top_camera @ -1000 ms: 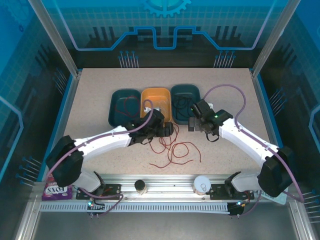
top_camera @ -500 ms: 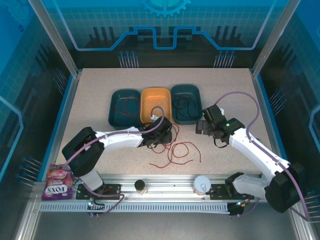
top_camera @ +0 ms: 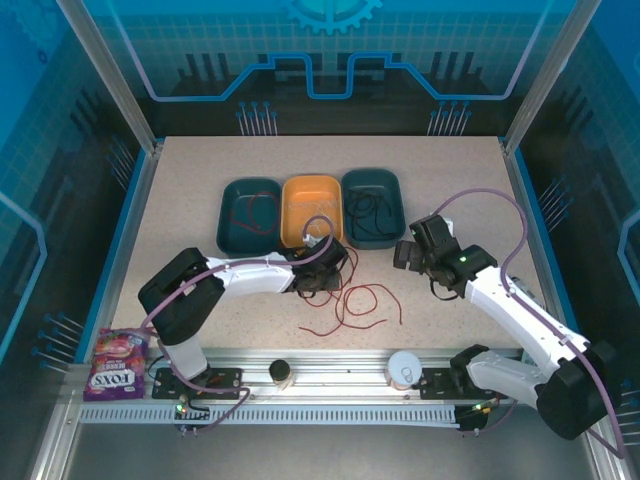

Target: Untangle the cables

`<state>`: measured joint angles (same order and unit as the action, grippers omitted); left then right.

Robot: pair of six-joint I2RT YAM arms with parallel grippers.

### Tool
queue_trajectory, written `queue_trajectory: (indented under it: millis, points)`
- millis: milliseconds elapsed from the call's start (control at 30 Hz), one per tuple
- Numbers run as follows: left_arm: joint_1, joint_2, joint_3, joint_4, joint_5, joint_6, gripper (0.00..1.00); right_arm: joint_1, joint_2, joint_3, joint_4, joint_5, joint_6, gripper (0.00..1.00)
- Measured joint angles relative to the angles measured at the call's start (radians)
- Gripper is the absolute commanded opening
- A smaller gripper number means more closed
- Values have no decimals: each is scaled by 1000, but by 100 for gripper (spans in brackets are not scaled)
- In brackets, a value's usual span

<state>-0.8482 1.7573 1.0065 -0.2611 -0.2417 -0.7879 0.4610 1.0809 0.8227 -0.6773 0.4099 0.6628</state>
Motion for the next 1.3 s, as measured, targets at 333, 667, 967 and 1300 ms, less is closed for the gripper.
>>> queue_trajectory:
  millis: [333, 667, 967, 1300]
  points:
    - [0, 16, 19, -1, -9, 0, 22, -4, 0, -8, 24, -23, 0, 100]
    - [0, 45, 39, -8, -16, -13, 5, -4, 0, -10, 51, -30, -2, 100]
    - [0, -29, 35, -8, 23, 8, 0, -4, 1, -25, 67, -34, -24, 100]
    - [0, -263, -59, 119, 152, 92, 0, -1, 11, -40, 116, -56, -44, 100]
